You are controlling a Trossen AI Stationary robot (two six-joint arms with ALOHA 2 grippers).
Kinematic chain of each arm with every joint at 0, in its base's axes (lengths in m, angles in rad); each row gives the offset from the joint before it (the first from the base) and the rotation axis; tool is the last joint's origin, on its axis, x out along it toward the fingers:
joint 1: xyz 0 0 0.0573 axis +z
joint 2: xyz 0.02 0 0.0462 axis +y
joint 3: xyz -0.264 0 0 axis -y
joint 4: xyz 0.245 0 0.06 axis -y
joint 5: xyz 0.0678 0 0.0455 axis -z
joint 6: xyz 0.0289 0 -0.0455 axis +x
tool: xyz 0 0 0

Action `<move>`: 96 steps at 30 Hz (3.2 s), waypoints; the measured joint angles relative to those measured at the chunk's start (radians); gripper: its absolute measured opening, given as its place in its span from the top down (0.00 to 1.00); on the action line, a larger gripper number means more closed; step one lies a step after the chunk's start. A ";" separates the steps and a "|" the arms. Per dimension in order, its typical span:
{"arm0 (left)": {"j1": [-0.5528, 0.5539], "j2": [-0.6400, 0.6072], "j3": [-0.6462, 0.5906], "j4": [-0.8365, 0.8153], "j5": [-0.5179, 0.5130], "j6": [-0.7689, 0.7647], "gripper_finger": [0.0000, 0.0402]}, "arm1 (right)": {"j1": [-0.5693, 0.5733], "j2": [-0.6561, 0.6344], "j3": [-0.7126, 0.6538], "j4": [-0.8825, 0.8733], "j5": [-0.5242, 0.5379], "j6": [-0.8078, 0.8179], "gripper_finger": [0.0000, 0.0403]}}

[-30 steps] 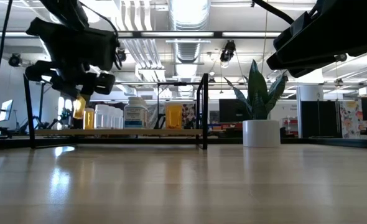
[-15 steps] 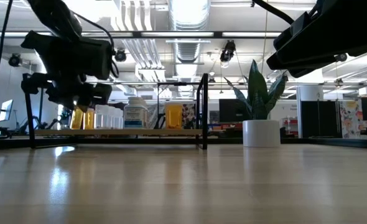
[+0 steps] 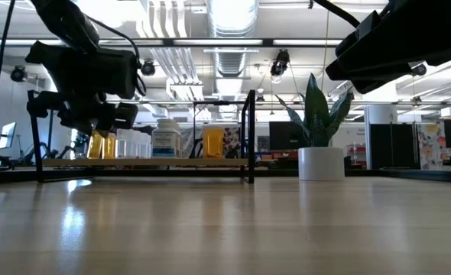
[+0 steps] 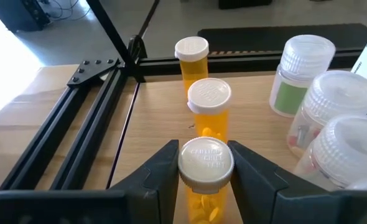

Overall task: Pick and place medicine bottles onto shelf by color
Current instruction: Put the small orange medicine container on the shelf, then return to Home Position

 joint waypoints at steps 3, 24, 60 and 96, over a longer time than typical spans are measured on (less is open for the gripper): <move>0.001 0.000 0.000 0.003 0.000 0.005 0.73 | 0.000 0.000 0.000 0.000 0.000 0.000 0.84; 0.000 -0.019 0.010 -0.008 0.092 0.070 0.43 | 0.000 0.000 0.000 -0.002 0.000 -0.002 0.84; -0.480 -0.215 0.084 1.160 0.245 1.412 0.40 | 0.017 -0.646 -0.269 -0.225 0.000 -0.005 0.96; -0.223 -0.919 -0.640 1.456 0.836 1.391 1.00 | -0.613 -1.478 -0.690 -0.224 -0.652 -0.095 0.98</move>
